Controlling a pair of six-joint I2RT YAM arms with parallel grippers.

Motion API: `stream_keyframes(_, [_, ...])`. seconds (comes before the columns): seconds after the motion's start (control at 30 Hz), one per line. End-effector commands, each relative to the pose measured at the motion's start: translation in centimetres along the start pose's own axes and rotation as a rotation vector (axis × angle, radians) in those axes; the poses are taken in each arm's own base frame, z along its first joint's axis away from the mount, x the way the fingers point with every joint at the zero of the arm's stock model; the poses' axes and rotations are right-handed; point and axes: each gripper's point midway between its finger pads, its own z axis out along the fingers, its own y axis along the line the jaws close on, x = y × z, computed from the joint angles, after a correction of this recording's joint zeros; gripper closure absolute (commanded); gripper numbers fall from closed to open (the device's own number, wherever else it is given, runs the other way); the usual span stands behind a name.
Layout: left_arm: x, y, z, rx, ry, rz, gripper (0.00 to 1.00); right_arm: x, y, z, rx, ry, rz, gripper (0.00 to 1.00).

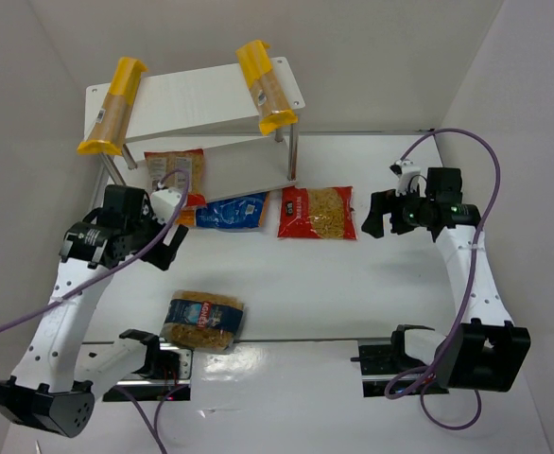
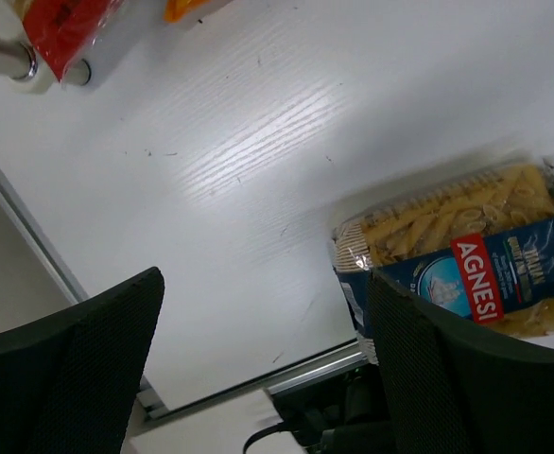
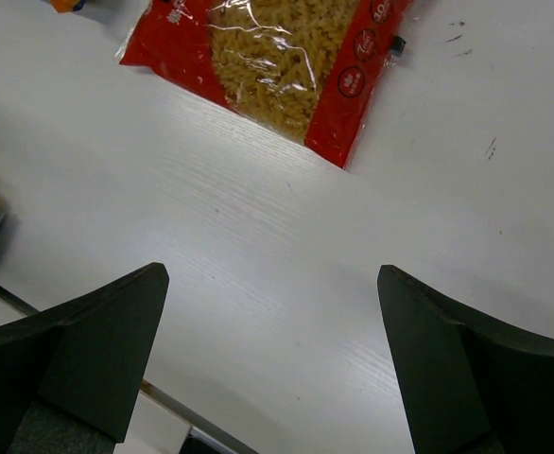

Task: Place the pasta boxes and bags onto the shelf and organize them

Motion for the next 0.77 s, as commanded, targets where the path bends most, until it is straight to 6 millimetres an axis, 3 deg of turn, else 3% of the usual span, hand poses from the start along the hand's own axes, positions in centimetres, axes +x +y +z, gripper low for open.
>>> stream_keyframes(0.0, [-0.2, 0.5, 0.0, -0.008, -0.048, -0.130, 0.07, -0.5, -0.7, 0.0, 0.033, -0.013, 0.019, 0.00])
stream_keyframes(0.43, [1.6, 3.3, 0.4, -0.027, -0.016, -0.230, 0.06, 0.5, -2.7, 0.9, 0.110, 0.013, 0.074, 0.00])
stream_keyframes(0.73, [2.2, 3.7, 0.2, -0.011, -0.016, -0.246, 0.06, 0.2, -1.9, 0.5, 0.079, -0.010, 0.041, 0.00])
